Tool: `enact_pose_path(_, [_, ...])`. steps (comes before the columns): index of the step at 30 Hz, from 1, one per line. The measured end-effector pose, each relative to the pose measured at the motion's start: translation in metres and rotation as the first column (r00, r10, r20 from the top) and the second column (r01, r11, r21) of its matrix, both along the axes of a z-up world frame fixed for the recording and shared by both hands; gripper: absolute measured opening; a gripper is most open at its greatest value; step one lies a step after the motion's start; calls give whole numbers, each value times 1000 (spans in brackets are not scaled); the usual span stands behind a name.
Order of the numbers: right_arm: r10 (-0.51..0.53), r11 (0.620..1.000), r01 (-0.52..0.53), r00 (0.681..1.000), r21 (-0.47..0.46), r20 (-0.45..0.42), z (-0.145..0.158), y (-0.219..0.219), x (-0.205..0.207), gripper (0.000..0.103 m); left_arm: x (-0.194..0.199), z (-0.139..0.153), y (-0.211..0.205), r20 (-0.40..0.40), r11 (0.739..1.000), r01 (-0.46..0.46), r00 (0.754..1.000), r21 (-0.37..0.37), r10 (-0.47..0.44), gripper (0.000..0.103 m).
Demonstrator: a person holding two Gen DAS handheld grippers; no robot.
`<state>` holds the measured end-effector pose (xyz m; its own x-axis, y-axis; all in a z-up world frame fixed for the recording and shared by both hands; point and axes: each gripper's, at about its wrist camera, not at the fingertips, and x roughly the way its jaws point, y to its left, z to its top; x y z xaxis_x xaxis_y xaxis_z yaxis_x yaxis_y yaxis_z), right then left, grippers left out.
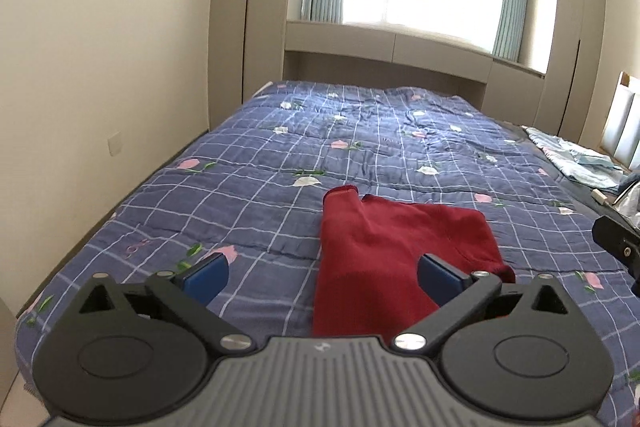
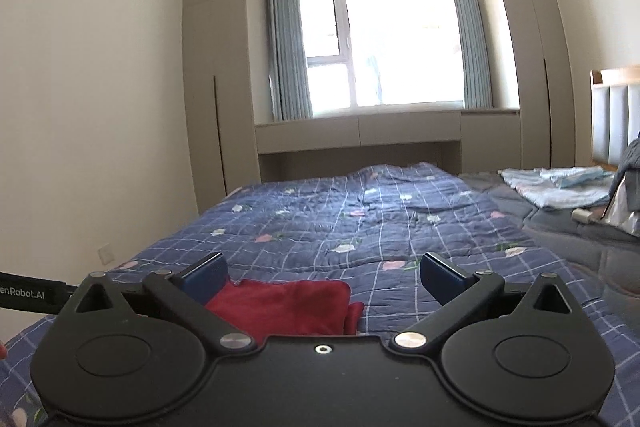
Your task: Fold small clothes
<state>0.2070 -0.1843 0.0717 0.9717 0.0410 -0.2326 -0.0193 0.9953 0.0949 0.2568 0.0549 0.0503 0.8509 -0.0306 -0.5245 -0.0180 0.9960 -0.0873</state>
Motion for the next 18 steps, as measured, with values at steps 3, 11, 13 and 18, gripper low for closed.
enact_pose_path(3, [6,1000,-6,1000,-19,21,0,1,-24,102,-23,-3,2,11,1000,-2,1000,2,2,102])
enact_pose_path(11, [14,1000,-14,999,-19,31,-9,2,-80,102,-75,-15,3,34,1000,-5,999,0,5,102])
enact_pose_path(13, [15,1000,-15,1000,-25,27,-13,3,-93,102,-88,-19,3,42,1000,-4,999,-1,4,102])
enact_pose_path(18, [22,999,-21,999,-29,25,-22,9,-123,102,-124,-32,4,70,999,-36,997,-15,37,103])
